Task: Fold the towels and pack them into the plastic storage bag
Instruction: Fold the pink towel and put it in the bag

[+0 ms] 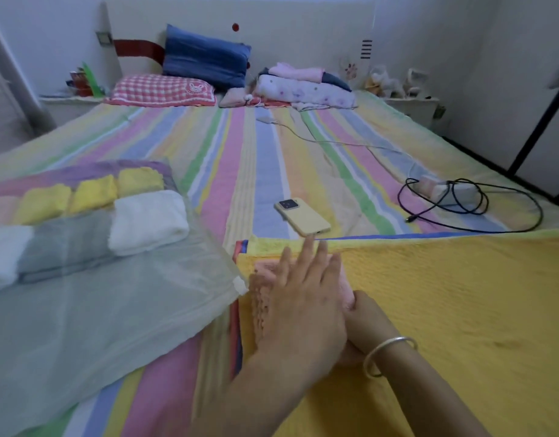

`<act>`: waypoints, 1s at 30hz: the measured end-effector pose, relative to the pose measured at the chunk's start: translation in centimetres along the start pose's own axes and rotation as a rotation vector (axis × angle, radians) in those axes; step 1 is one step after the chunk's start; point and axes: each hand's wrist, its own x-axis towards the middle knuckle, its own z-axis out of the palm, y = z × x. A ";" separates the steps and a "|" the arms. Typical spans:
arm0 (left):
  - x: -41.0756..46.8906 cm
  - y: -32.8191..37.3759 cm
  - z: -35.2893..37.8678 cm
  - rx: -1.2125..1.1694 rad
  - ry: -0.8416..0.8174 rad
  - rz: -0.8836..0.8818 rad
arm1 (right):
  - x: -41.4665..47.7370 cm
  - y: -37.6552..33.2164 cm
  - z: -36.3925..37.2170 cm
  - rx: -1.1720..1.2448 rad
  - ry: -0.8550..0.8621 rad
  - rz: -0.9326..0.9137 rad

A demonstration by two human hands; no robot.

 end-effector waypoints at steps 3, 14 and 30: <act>1.8 -2.2 3.4 0.064 -0.238 -0.030 | 0.1 0.0 0.1 -0.022 -0.014 0.026; 0.5 -5.1 4.2 -0.393 -0.263 -0.196 | -2.0 -0.4 0.2 0.082 -0.019 -0.007; -9.3 -8.3 0.3 -1.182 -0.506 -0.738 | -7.2 0.1 -1.6 -0.286 -0.192 -0.418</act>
